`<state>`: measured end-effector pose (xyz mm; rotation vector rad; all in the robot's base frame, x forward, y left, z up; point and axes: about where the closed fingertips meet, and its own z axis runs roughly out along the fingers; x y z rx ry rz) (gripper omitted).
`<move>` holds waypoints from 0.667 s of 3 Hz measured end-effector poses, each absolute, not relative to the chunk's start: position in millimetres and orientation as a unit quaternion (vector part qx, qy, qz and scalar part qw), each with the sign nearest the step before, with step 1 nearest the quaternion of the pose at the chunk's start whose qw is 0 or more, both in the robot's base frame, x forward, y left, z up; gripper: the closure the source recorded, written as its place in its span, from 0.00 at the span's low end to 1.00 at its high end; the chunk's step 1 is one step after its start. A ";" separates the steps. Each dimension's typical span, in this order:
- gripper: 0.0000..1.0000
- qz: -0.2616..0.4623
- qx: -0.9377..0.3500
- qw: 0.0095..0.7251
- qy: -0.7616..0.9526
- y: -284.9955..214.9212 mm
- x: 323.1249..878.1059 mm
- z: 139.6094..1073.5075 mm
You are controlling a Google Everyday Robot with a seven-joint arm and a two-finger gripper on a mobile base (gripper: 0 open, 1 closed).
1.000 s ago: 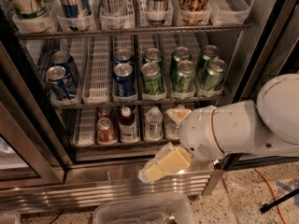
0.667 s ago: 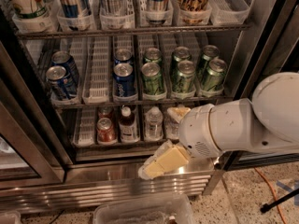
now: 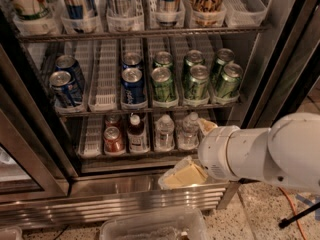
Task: Pick water bottle from bottom shelf of fridge
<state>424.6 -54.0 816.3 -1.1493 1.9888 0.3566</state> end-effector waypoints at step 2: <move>0.00 0.152 -0.449 0.469 0.745 -88.3 442.4 797.0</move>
Offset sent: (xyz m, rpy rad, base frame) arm 0.0275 -0.0587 -0.0373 0.1276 -0.2492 0.1086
